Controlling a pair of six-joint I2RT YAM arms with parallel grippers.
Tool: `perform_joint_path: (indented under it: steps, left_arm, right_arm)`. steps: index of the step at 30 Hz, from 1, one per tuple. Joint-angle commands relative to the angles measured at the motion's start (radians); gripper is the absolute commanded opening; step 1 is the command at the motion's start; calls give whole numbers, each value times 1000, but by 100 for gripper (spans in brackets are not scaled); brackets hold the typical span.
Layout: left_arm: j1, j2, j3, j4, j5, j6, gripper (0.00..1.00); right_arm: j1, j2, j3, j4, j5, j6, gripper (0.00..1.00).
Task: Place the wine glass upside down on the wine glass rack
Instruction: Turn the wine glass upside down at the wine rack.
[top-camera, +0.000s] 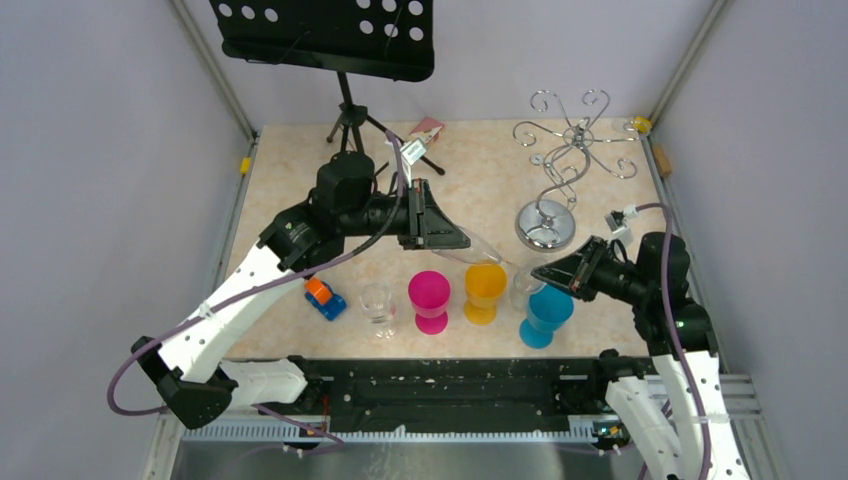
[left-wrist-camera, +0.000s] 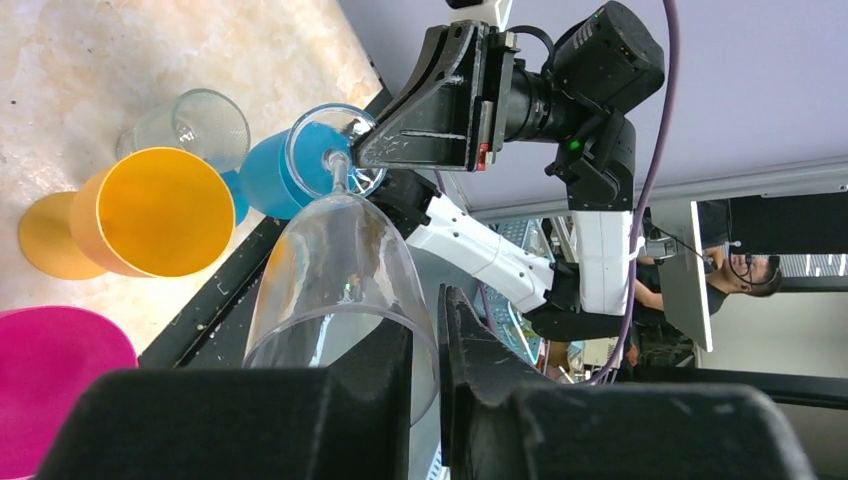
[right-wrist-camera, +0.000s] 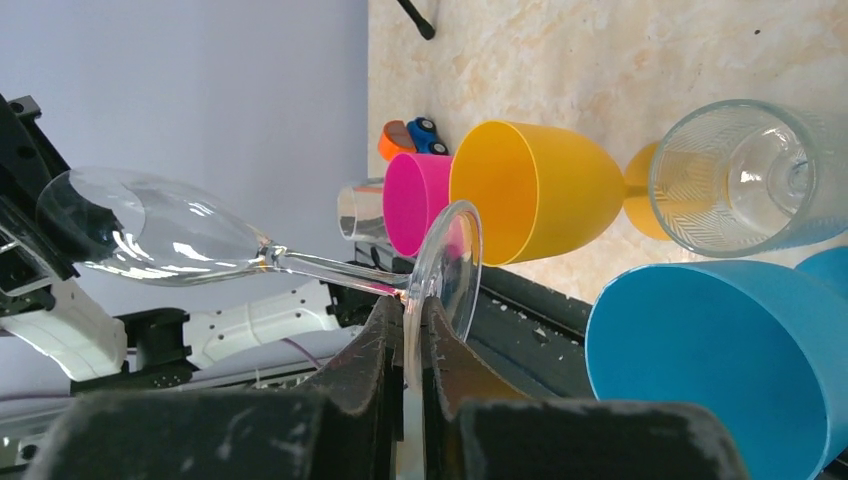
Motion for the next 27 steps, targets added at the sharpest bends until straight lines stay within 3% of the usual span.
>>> perform_joint_path:
  steps: [1,3,8,10,18,27]
  left_arm:
    - [-1,-8,17,57,-11,-14,6]
    - [-1,-8,10,55,-11,-19,20]
    - [0,-2,2,49,15,-11,64]
    - [0,-1,2,49,28,0,73]
    - [2,-16,42,-53,-45,86,91]
    - [3,-35,148,-299,-308,260,93]
  right_arm:
    - [9,-4,20,24,7,11,0]
    - [9,5,37,17,16,2,0]
    - [8,27,86,-5,47,-25,0]
    - [8,41,102,-6,51,-34,0]
    - [9,105,183,-17,68,-95,0]
    - [8,206,351,-67,113,-245,0]
